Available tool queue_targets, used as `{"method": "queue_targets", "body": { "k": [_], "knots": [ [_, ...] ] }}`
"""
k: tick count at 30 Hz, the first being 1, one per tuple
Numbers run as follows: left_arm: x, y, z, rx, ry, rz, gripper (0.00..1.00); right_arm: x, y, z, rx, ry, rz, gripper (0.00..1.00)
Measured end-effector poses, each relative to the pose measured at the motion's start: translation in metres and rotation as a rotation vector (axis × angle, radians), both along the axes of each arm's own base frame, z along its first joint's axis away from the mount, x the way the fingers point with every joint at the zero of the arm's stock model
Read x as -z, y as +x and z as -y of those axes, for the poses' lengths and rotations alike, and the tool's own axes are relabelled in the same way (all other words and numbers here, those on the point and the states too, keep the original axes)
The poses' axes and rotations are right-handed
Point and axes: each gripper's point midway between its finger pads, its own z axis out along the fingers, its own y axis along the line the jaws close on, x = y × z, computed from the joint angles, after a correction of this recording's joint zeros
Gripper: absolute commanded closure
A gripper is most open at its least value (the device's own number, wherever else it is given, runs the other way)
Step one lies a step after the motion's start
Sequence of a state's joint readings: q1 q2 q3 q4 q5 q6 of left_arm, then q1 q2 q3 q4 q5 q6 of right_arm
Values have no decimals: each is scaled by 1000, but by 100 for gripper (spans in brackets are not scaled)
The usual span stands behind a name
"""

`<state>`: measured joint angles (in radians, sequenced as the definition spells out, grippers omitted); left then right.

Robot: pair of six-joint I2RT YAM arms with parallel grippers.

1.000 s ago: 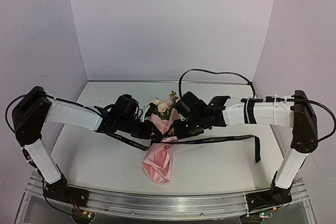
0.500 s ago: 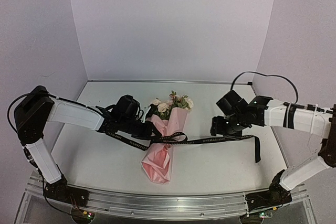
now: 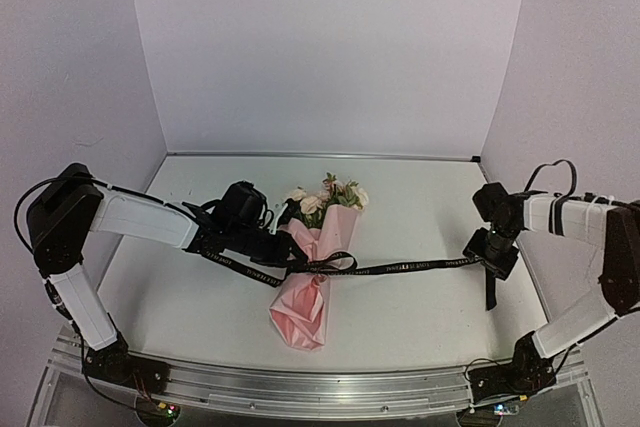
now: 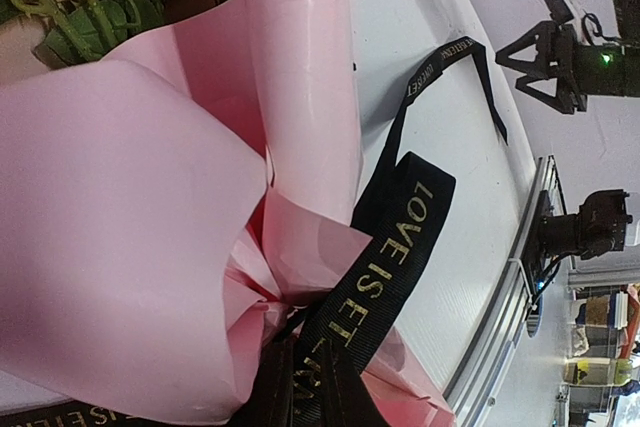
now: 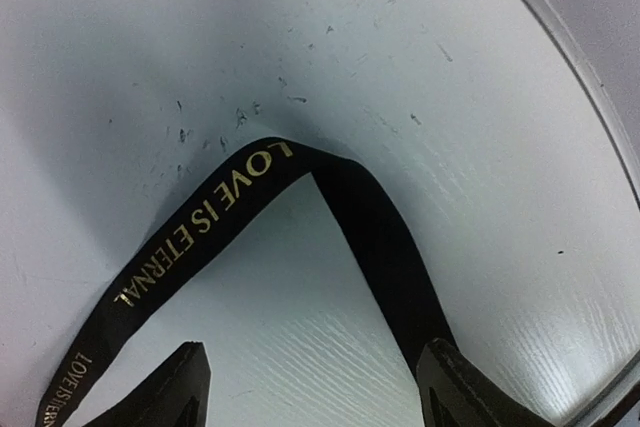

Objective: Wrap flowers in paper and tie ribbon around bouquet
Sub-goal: Pick up the right side of the half-tied ribbon from the center of the board, then pass from the left arm to the right

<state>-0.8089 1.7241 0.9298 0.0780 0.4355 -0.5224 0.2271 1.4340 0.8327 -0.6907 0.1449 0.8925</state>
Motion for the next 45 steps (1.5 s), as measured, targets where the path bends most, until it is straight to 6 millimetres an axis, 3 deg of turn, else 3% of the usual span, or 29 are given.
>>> {"method": "queue_targets", "body": {
  "k": [6,15,17,20,22,26,29,33,36,38,41,45],
  "knots": [
    [0,0,0,0,0,0,89,17,30,-4,92,52,21,33],
    [0,0,0,0,0,0,89,37,42,16,250,63,17,54],
    [0,0,0,0,0,0,89,41,45,20,274,63,8,65],
    [0,0,0,0,0,0,89,42,52,21,300,68,16,89],
    [0,0,0,1,0,1,90,40,57,21,305,73,27,98],
    [-1,-1,1,10,-3,1,90,34,77,14,296,103,52,100],
    [-2,-2,1,22,-5,8,89,24,103,-2,256,124,88,100],
    [-5,-3,1,32,-11,20,86,-6,148,-60,120,181,176,100],
    [-13,-2,1,32,-21,37,80,-41,184,-137,-39,285,258,100],
    [-24,0,-1,26,-37,55,74,-64,197,-192,-157,364,308,100],
    [-51,8,-8,5,-85,94,66,-94,193,-266,-331,491,341,100],
    [-82,28,-25,-42,-161,120,55,-116,163,-338,-536,667,326,100]
  ]
}}
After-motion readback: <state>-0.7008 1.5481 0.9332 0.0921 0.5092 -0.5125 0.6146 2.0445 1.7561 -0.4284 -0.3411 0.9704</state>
